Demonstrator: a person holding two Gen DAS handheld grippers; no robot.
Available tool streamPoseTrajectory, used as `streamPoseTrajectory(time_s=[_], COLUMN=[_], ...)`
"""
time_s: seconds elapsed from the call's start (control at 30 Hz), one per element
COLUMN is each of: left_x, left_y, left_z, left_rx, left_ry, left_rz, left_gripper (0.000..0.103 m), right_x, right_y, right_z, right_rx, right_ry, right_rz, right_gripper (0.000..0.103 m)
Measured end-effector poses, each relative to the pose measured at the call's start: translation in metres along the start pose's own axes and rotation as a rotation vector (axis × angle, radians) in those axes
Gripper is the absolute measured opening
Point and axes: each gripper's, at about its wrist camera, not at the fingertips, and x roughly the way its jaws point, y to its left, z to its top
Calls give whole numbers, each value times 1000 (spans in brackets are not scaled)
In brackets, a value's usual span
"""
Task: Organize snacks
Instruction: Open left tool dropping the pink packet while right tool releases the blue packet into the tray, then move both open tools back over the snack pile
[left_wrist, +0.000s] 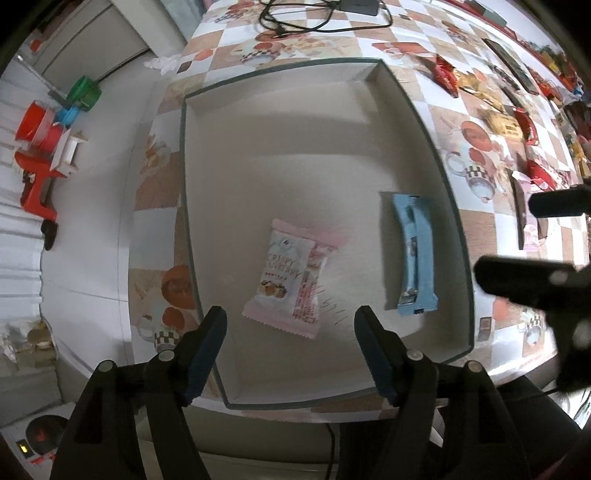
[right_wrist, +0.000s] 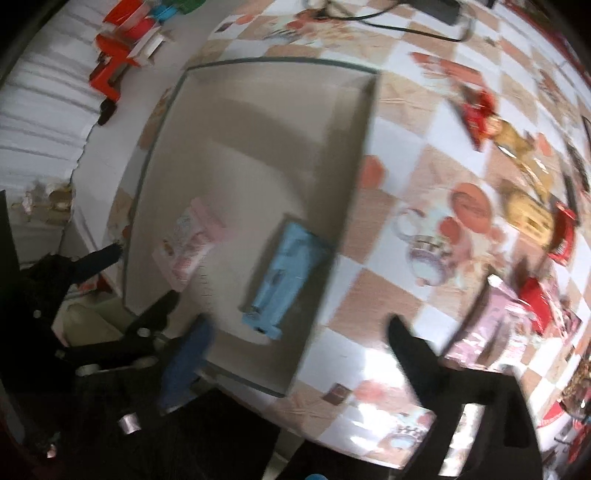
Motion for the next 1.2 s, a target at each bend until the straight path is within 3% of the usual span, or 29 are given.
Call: streamPoseTrajectory(time_s=[0.23, 0.4, 0.63, 0.8, 0.9, 1.03, 1.2], left_x=[-11, -21, -31, -18, 6, 34, 47], left_y=[-30, -61, -119, -168, -191, -194, -177], left_z=[7, 13, 21, 32, 38, 39, 35], left_rx=[86, 184, 343, 436, 450, 406, 390], left_ry=[-26, -40, -62, -20, 49, 132, 152], left_rz=[-27, -68, -146, -200, -209, -187, -137], left_gripper=[76, 76, 76, 78, 78, 78, 78], right_x=[-16, -22, -13, -8, -6, -3, 5], right_y=[-74, -140, -205, -215, -214, -204, -179], right_z=[-51, -120, -216, -241, -245, -241, -244], right_rx=[178, 364, 603, 628, 600, 524, 444], right_ry=[-20, -20, 59, 93, 109, 133, 151], right_rz=[-29, -76, -123, -117, -118, -121, -127], right_gripper=[103, 103, 103, 103, 103, 103, 103])
